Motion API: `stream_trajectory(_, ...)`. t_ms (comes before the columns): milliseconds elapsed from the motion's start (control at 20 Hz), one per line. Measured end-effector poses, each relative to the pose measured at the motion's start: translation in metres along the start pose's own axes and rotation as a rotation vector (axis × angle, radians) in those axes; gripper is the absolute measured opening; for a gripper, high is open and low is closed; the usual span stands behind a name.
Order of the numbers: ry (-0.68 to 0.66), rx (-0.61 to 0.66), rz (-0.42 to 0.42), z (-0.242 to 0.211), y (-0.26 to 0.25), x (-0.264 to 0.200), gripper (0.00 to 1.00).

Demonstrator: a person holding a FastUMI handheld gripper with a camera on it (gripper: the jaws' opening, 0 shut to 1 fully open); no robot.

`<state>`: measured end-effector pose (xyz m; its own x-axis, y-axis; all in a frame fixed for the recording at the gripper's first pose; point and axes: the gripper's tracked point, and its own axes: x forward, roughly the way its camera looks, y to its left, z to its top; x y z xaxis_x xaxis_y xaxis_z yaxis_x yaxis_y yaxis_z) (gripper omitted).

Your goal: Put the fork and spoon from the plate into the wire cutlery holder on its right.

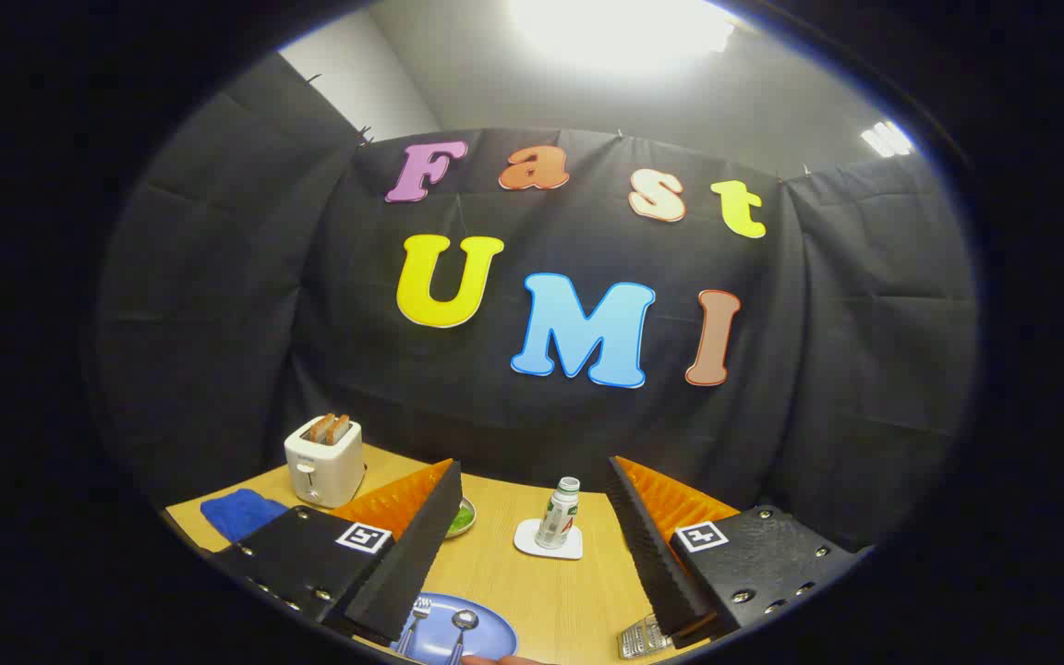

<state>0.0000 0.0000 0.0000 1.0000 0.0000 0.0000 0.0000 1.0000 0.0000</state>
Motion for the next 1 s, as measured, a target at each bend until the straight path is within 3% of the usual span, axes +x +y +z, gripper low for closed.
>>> stream_trajectory(350,-0.082,0.033,-0.008,0.022,-0.011,0.001,0.96)
stream_trajectory(700,-0.060,0.050,0.048,0.016,0.001,0.003,0.96)
stream_trajectory(850,-0.066,0.073,0.032,0.011,-0.001,-0.004,0.96)
stream_trajectory(1000,-0.003,0.100,0.054,-0.014,0.012,-0.007,0.96)
